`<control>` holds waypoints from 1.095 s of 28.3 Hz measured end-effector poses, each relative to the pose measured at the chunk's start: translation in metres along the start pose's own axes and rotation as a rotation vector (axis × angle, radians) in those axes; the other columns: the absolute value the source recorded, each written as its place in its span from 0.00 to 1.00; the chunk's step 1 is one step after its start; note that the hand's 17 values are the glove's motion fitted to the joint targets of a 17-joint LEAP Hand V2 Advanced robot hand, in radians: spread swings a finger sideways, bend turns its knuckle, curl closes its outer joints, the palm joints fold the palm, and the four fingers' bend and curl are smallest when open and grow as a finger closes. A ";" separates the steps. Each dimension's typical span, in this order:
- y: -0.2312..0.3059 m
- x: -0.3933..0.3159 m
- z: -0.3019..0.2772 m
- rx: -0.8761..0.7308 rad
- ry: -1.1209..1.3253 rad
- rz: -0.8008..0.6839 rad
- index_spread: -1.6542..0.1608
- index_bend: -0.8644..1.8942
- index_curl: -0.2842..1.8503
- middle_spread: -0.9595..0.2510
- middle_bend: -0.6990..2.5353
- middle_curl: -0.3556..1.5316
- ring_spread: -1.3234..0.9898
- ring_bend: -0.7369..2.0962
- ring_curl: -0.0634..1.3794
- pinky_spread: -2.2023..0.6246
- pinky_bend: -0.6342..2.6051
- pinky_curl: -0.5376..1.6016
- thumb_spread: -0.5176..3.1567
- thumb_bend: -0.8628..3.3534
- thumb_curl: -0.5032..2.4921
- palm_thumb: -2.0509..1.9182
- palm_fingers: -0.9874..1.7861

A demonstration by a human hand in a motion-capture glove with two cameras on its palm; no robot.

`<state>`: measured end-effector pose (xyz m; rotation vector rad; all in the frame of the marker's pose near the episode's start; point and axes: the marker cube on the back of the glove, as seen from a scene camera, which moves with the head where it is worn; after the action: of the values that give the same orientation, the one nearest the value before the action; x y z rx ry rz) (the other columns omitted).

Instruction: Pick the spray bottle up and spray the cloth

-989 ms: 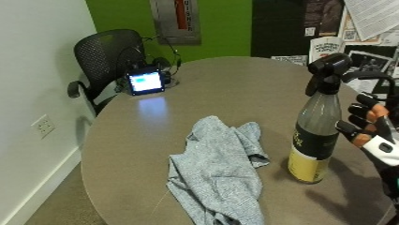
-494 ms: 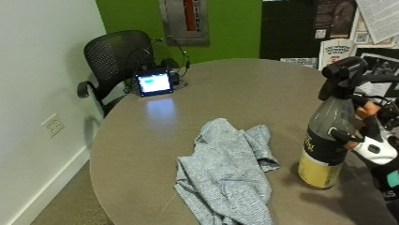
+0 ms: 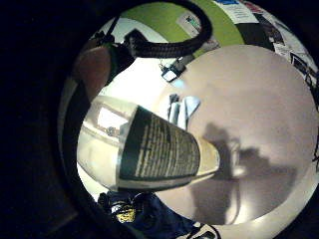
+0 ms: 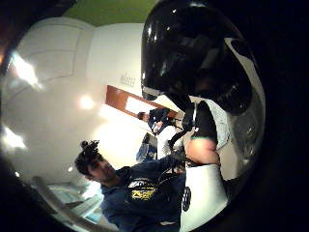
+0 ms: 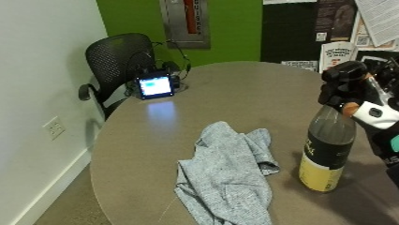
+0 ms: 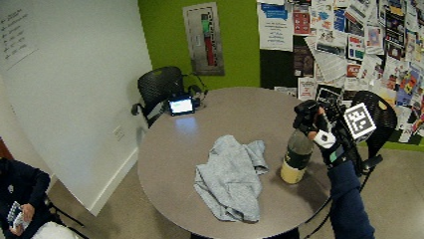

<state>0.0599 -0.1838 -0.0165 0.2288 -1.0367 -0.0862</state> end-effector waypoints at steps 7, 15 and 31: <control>-0.004 0.008 0.004 -0.042 -0.066 0.016 0.72 0.36 0.27 0.70 0.29 0.37 0.50 0.41 0.28 0.85 0.27 0.39 0.41 0.22 0.33 0.75 0.67; -0.003 0.016 -0.001 0.021 -0.025 0.099 0.72 0.31 0.24 0.70 0.28 0.37 0.50 0.44 0.29 0.79 0.33 0.42 0.41 0.21 0.34 0.75 0.70; -0.024 0.002 0.000 0.143 0.052 0.051 0.76 0.44 0.28 0.69 0.34 0.40 0.50 0.42 0.29 0.75 0.30 0.41 0.36 0.20 0.36 0.77 0.82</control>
<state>0.0618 -0.2074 -0.0204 0.3325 -0.9973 0.0396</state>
